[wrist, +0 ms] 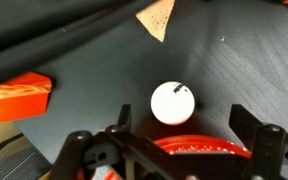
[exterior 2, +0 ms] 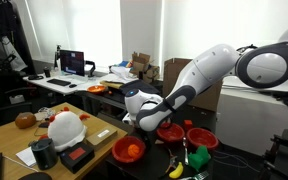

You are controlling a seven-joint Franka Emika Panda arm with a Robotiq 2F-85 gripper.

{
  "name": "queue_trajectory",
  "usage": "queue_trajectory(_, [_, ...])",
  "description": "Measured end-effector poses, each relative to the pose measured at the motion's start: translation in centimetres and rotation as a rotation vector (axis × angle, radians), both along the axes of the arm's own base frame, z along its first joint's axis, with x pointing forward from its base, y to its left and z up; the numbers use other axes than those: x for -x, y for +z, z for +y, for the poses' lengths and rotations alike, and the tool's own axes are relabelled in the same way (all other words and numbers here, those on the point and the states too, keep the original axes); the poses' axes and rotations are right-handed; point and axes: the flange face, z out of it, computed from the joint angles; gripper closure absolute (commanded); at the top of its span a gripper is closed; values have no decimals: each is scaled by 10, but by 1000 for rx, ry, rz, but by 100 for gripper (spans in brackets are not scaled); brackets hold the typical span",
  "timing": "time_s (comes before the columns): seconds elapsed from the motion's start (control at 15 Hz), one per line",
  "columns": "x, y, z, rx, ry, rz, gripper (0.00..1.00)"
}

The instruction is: Put the white ball inside the red bowl

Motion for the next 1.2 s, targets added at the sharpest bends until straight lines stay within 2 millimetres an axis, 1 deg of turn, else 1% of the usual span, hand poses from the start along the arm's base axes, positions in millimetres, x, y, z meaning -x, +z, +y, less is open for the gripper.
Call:
queue_trajectory(0.13, [1,-4,-1,9,9,-3,0])
queue_trajectory(0.2, [1,-5,-2,12,12,-4,25])
queue_trajectory(0.27, [2,-7,-3,15,15,-5,28])
queue_trajectory(0.33, [2,-9,-4,17,16,-5,34])
queue_trajectory(0.6, [3,-12,-6,23,24,-10,66])
queue_trajectory(0.73, [2,-11,-6,23,28,-16,80])
queue_trajectory(0.8, [1,-11,-5,23,30,-20,82])
queue_trajectory(1.0, [-1,-7,-4,20,38,-37,82])
queue_trajectory(1.2, [-8,3,-5,37,62,-69,82])
